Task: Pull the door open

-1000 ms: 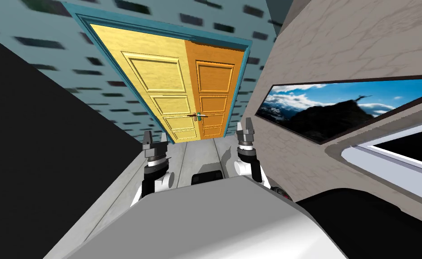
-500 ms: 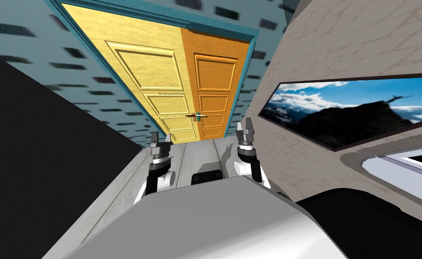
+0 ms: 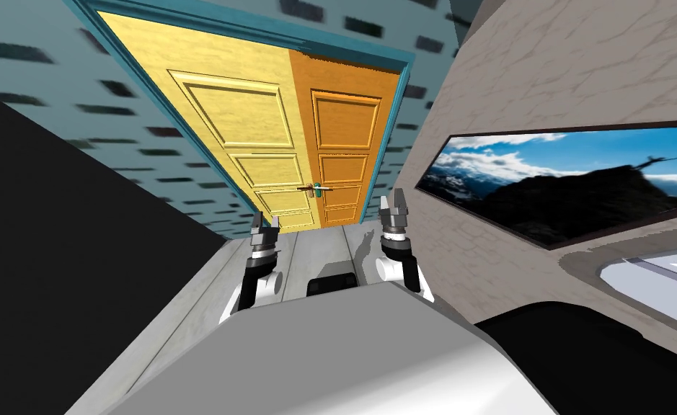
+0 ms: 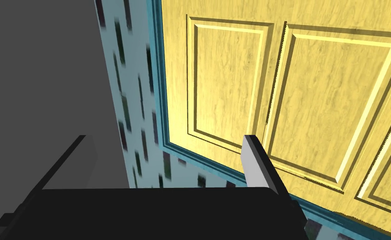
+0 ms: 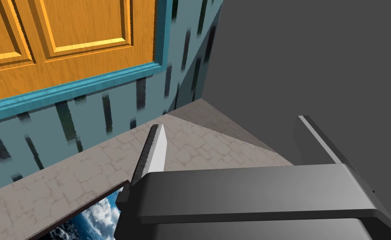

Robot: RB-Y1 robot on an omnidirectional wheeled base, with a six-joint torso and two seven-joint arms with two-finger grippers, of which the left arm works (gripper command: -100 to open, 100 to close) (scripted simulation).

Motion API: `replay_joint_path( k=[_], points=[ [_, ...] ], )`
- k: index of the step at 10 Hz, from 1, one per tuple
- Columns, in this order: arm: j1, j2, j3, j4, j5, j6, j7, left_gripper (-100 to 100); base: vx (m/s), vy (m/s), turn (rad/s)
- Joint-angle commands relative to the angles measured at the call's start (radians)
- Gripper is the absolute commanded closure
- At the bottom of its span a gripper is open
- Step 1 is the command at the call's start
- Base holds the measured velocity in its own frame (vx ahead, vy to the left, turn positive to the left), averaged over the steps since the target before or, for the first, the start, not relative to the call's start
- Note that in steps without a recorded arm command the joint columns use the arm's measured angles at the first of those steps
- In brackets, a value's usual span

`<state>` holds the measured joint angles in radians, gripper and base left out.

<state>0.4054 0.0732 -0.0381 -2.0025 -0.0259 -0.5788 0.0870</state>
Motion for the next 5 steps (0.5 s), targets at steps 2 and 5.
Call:
replay_joint_path(
  k=[2,5],
  points=[
    [-0.027,0.019,0.001,0.056,0.011,0.009,0.007,-100,0.119,-0.022,-0.002],
    [-0.059,0.04,0.003,0.113,0.023,0.023,0.016,-100,0.098,-0.023,-0.001]
  ],
)
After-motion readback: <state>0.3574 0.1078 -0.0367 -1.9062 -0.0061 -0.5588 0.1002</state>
